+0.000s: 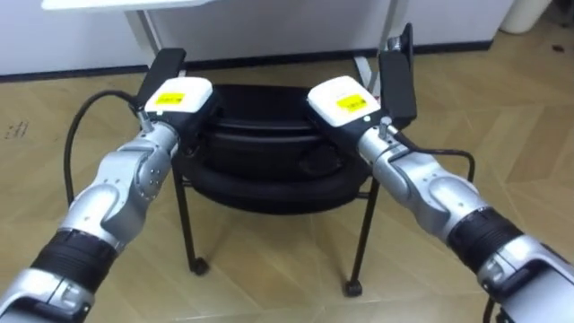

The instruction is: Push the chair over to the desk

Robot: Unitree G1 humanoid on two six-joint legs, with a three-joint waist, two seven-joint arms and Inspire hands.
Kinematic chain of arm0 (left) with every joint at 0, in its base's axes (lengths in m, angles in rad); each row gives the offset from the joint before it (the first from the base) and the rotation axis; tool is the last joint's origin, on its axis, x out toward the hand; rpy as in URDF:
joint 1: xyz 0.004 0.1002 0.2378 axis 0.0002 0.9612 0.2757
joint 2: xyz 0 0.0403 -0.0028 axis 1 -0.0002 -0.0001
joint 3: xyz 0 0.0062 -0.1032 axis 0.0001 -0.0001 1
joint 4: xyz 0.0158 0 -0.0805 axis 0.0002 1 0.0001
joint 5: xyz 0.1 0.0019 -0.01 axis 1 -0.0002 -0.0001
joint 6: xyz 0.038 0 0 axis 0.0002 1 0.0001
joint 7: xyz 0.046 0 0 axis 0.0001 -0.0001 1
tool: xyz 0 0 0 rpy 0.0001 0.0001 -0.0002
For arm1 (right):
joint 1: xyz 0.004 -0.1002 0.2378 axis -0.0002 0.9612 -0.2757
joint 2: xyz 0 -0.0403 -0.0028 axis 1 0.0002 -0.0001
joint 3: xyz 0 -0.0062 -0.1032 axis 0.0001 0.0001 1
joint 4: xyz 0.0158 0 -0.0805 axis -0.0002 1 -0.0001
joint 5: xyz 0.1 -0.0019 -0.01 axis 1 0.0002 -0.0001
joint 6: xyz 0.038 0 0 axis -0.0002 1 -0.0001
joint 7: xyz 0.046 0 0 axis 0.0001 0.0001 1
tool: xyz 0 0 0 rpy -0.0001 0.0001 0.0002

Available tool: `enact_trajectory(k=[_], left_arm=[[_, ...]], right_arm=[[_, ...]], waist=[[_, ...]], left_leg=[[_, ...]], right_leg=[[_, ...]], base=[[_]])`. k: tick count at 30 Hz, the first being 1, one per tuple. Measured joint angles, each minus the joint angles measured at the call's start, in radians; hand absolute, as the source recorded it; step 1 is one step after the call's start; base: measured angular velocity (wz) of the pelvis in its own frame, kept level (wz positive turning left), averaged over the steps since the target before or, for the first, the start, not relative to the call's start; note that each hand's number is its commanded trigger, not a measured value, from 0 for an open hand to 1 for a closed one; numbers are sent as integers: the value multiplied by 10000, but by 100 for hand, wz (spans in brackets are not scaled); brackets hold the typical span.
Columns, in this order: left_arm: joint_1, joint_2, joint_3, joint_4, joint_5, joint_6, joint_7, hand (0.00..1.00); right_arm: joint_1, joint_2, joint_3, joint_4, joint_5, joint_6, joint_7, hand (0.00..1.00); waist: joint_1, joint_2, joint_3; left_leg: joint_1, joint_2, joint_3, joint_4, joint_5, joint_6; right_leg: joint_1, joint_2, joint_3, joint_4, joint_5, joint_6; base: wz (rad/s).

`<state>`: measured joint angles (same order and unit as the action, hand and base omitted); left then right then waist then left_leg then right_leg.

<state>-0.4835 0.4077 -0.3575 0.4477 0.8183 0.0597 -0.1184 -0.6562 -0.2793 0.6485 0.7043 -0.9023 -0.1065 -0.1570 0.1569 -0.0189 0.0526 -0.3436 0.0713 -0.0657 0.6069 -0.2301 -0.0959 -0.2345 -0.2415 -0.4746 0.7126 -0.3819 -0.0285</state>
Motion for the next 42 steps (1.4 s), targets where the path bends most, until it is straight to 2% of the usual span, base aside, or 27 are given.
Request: enact_trajectory(k=[2,4,5,9,11,13,15,17,22,24,27,28,29,30,31,32,36,37,42], left_arm=[[27,14,-72,3,35,63,36,100],[77,37,-50,-13,82,71,61,100],[133,69,-19,-54,93,65,118,100],[313,97,-89,-35,174,138,356,100],[534,82,-95,-76,296,214,514,100],[617,51,-78,-124,370,295,689,100],[620,-11,-82,-192,462,478,718,100],[665,-219,-86,-185,606,640,837,100],[744,-418,-86,-174,790,720,1122,100],[764,-455,-90,-162,803,756,1172,100],[843,-538,-66,-156,813,805,1170,100],[894,-593,-67,-141,810,807,1184,100],[945,-720,-69,-66,811,785,1267,100],[945,-846,-73,-9,811,771,1324,100],[913,-1042,-79,18,813,749,1412,100],[922,-1079,-100,27,813,737,1475,100],[853,-1042,-96,32,842,736,1522,100],[848,-1031,-69,30,867,735,1523,100],[797,-962,-34,-62,880,642,1524,100]], right_arm=[[-29,32,0,210,16,-17,37,100],[-26,80,0,249,38,-17,58,100],[-26,119,0,244,38,-16,57,100],[13,343,23,448,78,-7,75,100],[126,501,15,605,70,-30,62,100],[145,557,15,610,72,-31,65,100],[144,550,-1,587,68,-32,49,100],[152,466,-18,590,51,-88,58,100],[201,383,-225,580,-72,-285,65,100],[203,389,-250,582,-147,-311,65,100],[225,378,-249,588,-147,-358,86,100],[276,393,-247,588,-148,-367,99,100],[333,321,-237,578,-145,-465,99,100],[388,164,-237,491,-140,-545,96,100],[513,-154,-260,191,-140,-598,75,100],[508,-198,-259,198,-143,-591,66,100],[515,-168,-257,151,-148,-521,-47,100],[515,-159,-257,151,-145,-496,-68,100],[512,-208,-262,26,-110,-443,-119,100]], waist=[[105,-128,3],[197,-199,-5],[261,-206,-1],[276,-213,5],[163,-199,7],[151,-194,3],[74,-171,-9],[-181,-100,-20],[-386,-24,-32],[-406,6,-29],[-557,43,-23],[-662,59,-11],[-697,112,24],[-789,145,5],[-926,205,-45],[-703,146,-82],[-565,103,-98],[-561,50,-120],[-465,-160,-123]], left_leg=[[187,230,555,5,3,6],[250,334,709,58,1,5],[257,470,935,129,-1,5],[514,770,1223,213,-1,2],[662,982,1325,343,0,3],[713,1090,1326,340,0,3],[685,1104,1293,317,15,-21],[682,1077,1178,228,34,-45],[686,1053,1209,180,41,-56],[687,1076,1286,282,41,-55],[597,1080,1454,666,65,-9],[365,1076,1502,1181,204,233],[110,855,1603,1343,142,480],[118,558,1666,916,134,561],[236,193,1939,191,220,918],[366,204,2349,60,244,1048],[396,175,2786,-45,90,1276],[390,91,2869,-40,54,1318],[372,-140,3097,-37,-93,1474]], right_leg=[[219,13,-58,-44,-127,19],[316,50,-78,-56,-234,9],[365,93,-89,-86,-266,-21],[832,286,-289,-311,-365,-93],[1255,513,-518,-624,-410,-120],[1464,646,-602,-768,-418,-151],[1517,680,-688,-804,-429,-175],[1720,713,-939,-989,-408,-161],[1791,756,-1037,-1161,-370,-106],[1785,810,-1002,-1152,-376,-94],[1845,745,-565,-974,-374,-86],[1919,791,-195,-965,-376,-79],[1968,764,310,-880,-418,4],[1930,726,546,-844,-457,76],[1662,608,799,-725,-547,208],[1432,497,1114,-658,-547,310],[1251,441,1315,-676,-410,479],[1178,386,1399,-623,-409,524],[866,-13,1433,-164,-382,719]], base=[[5],[0],[0],[6],[18],[14],[15],[31],[8],[-2],[9],[29],[38],[34],[-14],[-40],[-30],[-10],[-12]])
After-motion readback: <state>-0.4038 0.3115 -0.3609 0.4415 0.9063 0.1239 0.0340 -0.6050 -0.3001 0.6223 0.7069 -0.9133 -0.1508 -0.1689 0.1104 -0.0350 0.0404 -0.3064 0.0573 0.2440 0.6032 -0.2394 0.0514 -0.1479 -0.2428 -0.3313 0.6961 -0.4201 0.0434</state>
